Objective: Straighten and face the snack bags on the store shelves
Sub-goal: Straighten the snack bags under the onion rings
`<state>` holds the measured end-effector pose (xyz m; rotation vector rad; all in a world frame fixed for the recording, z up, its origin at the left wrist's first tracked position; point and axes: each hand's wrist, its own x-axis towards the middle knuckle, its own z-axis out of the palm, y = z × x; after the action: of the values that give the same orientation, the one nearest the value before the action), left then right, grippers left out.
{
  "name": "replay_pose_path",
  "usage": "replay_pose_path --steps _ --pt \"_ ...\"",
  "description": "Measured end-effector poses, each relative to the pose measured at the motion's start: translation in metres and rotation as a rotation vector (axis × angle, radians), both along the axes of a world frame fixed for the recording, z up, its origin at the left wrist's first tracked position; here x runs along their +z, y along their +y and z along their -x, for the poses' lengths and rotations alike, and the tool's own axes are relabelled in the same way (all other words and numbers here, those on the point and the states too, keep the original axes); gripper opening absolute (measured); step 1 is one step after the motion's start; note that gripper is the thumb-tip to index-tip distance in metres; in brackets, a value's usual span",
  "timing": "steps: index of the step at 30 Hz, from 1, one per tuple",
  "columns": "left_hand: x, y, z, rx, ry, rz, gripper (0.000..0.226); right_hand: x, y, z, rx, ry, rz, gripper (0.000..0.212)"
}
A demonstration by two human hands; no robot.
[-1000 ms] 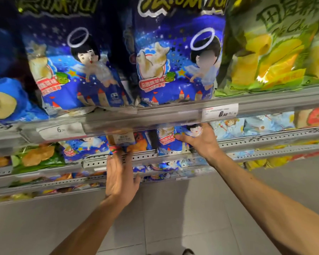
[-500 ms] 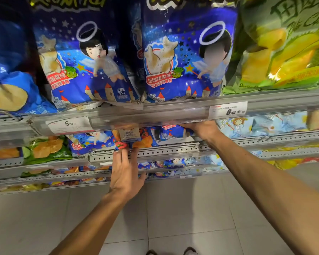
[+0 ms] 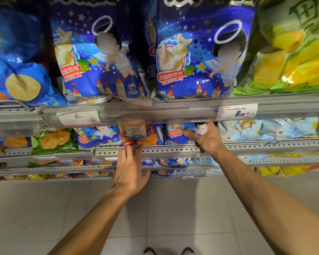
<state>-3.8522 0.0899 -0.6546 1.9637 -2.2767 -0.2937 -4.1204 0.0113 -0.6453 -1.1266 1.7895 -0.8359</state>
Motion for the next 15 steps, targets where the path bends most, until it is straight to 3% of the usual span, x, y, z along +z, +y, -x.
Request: replay_pose_path --steps 3,6,10,15 --pt "0.002 0.001 -0.008 -0.026 0.077 -0.033 0.087 -0.002 0.016 -0.003 -0.014 0.067 0.073 0.064" --pt "0.007 0.004 -0.020 -0.025 0.268 -0.058 0.072 -0.007 0.040 -0.014 -0.159 0.122 0.191 0.067" --pt "0.019 0.007 -0.041 0.137 0.546 0.019 0.046 -0.011 0.081 -0.046 -0.356 0.152 0.427 0.045" --pt "0.026 -0.004 -0.088 0.388 0.668 0.241 0.034 -0.012 0.093 -0.111 -0.293 0.094 0.409 0.027"
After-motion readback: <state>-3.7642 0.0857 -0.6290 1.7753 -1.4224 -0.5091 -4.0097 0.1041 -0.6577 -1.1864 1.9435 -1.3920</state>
